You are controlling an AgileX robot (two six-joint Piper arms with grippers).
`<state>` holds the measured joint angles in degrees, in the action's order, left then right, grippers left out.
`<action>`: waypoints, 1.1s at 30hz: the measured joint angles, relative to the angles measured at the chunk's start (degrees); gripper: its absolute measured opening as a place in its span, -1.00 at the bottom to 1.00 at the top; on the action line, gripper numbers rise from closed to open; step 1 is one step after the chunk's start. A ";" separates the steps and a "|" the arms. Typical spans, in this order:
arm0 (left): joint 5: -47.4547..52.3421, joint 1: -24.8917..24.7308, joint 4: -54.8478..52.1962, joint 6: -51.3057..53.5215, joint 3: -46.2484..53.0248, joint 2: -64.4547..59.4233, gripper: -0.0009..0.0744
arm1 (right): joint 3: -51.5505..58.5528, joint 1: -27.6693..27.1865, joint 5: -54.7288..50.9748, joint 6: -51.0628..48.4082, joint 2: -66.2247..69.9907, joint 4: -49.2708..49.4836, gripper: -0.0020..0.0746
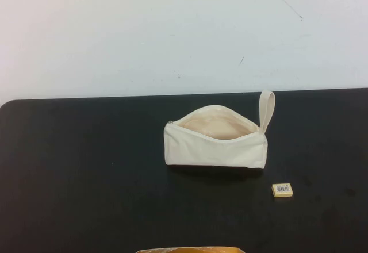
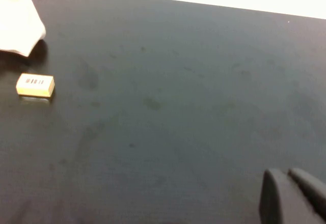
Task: Put eraser into pencil case
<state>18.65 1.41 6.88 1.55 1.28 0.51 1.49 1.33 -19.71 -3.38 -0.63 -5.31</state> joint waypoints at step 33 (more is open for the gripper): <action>0.00 -0.09 0.00 0.00 0.00 0.00 -0.98 | 0.00 0.00 0.00 0.99 0.00 2.39 -0.95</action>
<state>18.65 1.32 6.88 1.55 1.28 0.51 1.49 1.33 -19.71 -2.40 -0.63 -2.92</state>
